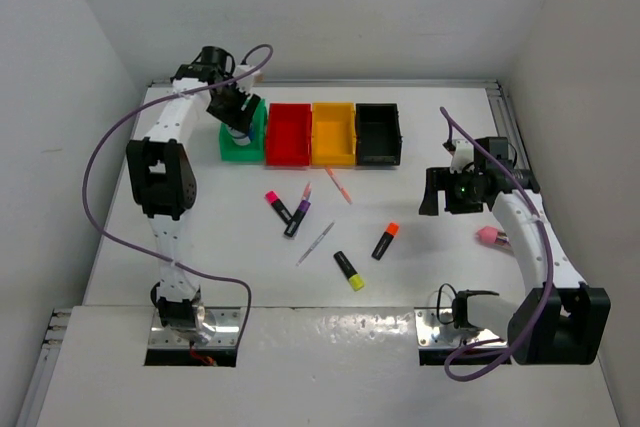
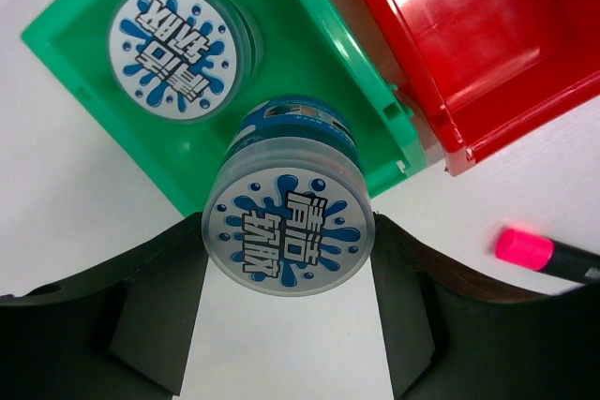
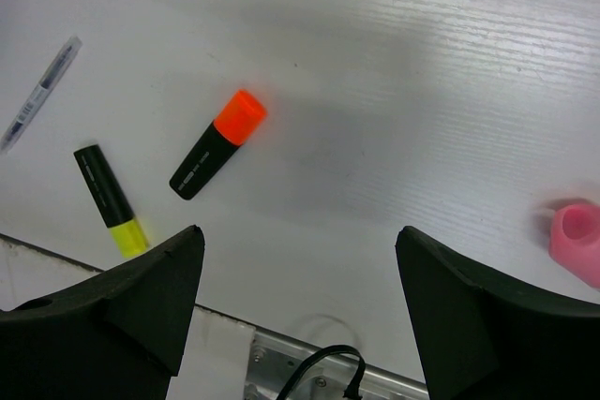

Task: Sort the stationery into containers
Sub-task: Place the storage box in the storage box.

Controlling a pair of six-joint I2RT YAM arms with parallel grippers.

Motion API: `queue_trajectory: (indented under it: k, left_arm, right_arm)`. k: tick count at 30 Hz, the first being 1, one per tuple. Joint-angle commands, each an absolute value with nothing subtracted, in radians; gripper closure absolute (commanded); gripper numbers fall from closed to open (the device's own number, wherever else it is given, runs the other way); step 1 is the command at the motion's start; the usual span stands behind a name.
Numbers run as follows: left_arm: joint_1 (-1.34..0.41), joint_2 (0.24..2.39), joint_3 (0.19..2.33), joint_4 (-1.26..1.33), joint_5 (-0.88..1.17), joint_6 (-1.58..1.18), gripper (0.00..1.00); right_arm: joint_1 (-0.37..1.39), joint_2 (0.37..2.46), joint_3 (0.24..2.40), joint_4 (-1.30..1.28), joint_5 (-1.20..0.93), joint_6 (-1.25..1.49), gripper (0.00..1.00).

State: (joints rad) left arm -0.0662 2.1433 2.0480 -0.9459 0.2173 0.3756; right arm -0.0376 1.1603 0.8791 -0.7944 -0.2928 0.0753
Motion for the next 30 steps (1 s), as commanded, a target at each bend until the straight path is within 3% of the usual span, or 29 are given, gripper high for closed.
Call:
queue_trajectory:
  k: [1, 16, 18, 21, 28, 30]
  left_arm:
    - [-0.069, 2.16, 2.094, -0.917, 0.221, 0.367, 0.78]
    - [-0.089, 2.167, 2.048, -0.836, 0.195, 0.348, 0.76]
    - [-0.101, 2.18, 2.054, -0.845, 0.187, 0.351, 0.71]
    - [-0.113, 2.197, 2.065, -0.861, 0.173, 0.351, 0.49]
    - [-0.112, 2.163, 2.074, -0.865, 0.17, 0.319, 0.34]
    - [-0.112, 2.137, 2.111, -0.879, 0.181, 0.305, 0.22]
  right_arm:
    - [-0.046, 1.163, 0.9, -0.778, -0.305, 0.074, 0.18]
    - [-0.049, 1.177, 0.9, -0.776, -0.311, 0.074, 0.19]
    - [-0.048, 1.18, 0.91, -0.782, -0.31, 0.069, 0.19]
    - [-0.048, 1.187, 0.911, -0.788, -0.308, 0.064, 0.18]
    - [-0.046, 1.186, 0.91, -0.781, -0.314, 0.063, 0.18]
    - [-0.045, 1.189, 0.916, -0.784, -0.314, 0.06, 0.18]
